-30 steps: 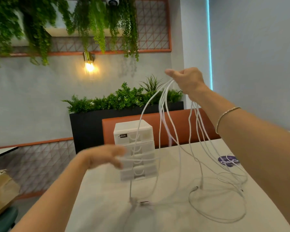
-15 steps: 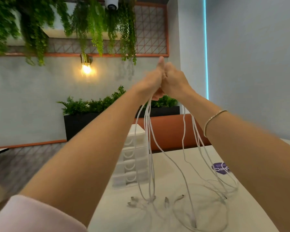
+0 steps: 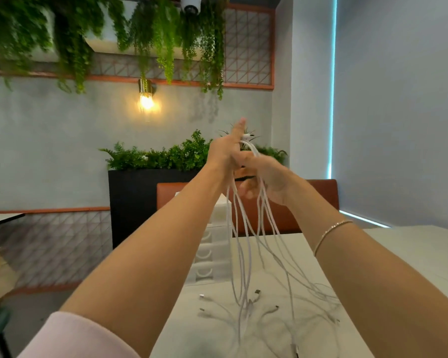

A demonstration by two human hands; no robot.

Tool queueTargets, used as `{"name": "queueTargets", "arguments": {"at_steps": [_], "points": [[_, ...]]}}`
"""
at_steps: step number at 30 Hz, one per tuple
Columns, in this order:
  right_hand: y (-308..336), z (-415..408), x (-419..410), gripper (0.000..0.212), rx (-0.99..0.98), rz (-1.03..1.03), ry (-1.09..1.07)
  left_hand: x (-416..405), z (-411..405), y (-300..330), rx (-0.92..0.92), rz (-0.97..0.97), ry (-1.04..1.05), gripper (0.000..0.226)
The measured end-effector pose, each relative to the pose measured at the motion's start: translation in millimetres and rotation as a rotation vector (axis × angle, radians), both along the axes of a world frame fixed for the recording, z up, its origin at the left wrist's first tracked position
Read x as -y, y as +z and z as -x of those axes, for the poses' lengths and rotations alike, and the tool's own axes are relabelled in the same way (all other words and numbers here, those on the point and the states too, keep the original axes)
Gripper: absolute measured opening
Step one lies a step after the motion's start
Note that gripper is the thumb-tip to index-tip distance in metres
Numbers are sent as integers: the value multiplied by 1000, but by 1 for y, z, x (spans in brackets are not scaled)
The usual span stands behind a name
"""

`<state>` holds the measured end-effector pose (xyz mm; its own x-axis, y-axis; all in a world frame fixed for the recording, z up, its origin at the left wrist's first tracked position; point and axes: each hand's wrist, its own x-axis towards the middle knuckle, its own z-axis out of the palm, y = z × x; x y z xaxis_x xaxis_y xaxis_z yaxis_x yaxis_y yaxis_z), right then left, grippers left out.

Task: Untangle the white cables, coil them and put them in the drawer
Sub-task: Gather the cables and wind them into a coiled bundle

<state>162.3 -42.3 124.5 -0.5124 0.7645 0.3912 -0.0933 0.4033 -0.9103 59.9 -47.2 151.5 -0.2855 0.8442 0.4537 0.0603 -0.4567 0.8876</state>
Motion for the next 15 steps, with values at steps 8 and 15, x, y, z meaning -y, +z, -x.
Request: {"name": "queueTargets", "arguments": {"at_steps": [8, 15], "points": [[-41, 21, -3, 20, 301, -22, 5, 6, 42, -1, 340, -25, -13, 48], [-90, -23, -25, 14, 841, -161, -180, 6, 109, -19, 527, -31, 133, 43]]}}
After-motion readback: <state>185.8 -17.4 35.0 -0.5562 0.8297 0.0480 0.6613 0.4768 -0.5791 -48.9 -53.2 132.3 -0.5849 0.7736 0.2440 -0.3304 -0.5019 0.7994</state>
